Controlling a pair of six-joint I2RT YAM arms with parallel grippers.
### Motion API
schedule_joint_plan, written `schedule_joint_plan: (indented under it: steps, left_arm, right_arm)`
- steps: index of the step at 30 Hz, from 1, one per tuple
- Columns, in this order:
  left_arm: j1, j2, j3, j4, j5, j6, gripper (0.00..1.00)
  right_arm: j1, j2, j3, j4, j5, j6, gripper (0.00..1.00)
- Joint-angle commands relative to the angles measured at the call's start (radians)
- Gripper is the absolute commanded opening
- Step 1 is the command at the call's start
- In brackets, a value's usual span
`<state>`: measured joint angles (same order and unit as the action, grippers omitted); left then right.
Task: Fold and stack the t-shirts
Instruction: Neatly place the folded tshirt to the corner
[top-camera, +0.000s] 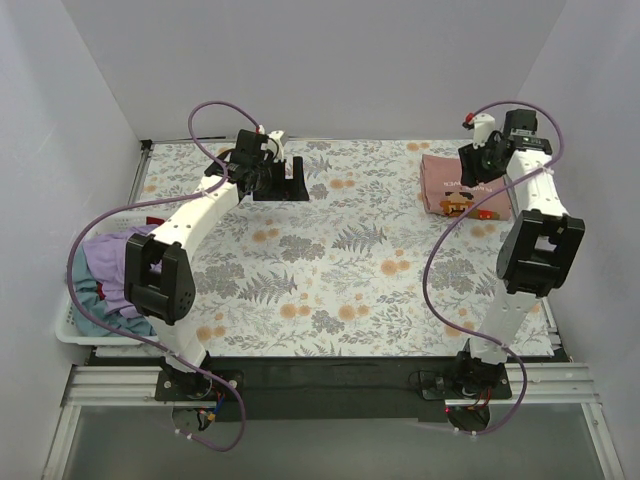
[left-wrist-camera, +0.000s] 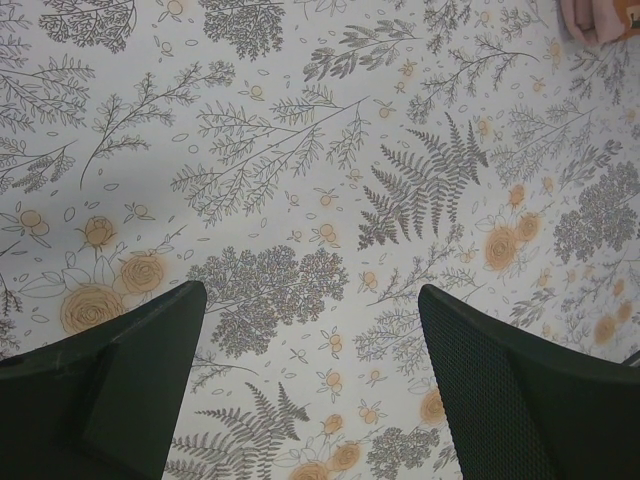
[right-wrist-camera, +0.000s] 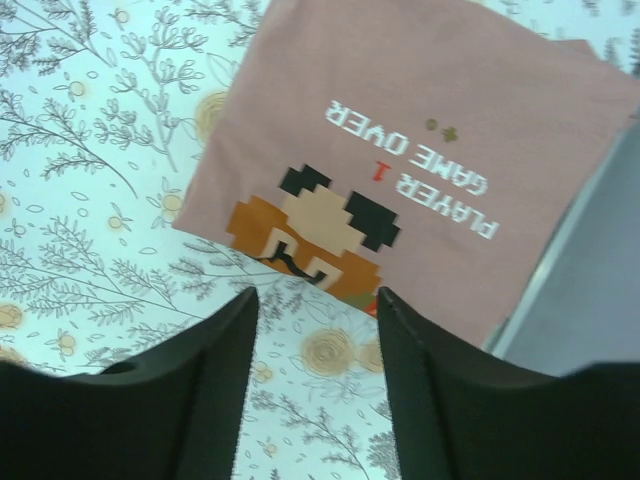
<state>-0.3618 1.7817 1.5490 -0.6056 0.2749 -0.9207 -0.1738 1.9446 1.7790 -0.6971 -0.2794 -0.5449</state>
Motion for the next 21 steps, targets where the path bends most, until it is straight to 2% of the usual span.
schedule_joint_plan:
  steps: [1,2,5,13,16,19,20,21]
  left_arm:
    - [0.006,-0.076,0.005,0.001,0.001,-0.004,0.87]
    - [0.006,-0.077,0.003,0.003,-0.002,-0.003,0.87]
    - [0.006,-0.082,-0.006,0.0,-0.006,0.003,0.87]
    - [0.023,-0.084,-0.033,0.001,-0.011,0.01,0.87]
    - [0.026,-0.08,-0.032,0.0,-0.006,0.011,0.87]
    - [0.026,-0.084,-0.026,-0.003,0.001,0.01,0.87]
    - [0.026,-0.085,-0.026,-0.003,0.001,0.011,0.87]
    - [0.026,-0.09,-0.027,-0.003,0.001,0.011,0.87]
  right_arm:
    - [0.043,0.072,-0.009,-0.013,0.009,0.072,0.54]
    - [0.049,0.1,-0.009,-0.007,0.012,0.077,0.49]
    - [0.068,0.157,-0.012,0.004,0.022,0.102,0.44]
    - [0.135,0.152,-0.203,0.09,0.069,0.112,0.42]
    - [0.14,0.122,-0.227,0.097,0.072,0.134,0.51]
    - [0.135,0.048,-0.224,0.094,0.075,0.169,0.65]
    - [0.128,-0.002,-0.224,0.096,0.075,0.201,0.74]
    - [0.123,-0.025,-0.225,0.094,0.074,0.217,0.78]
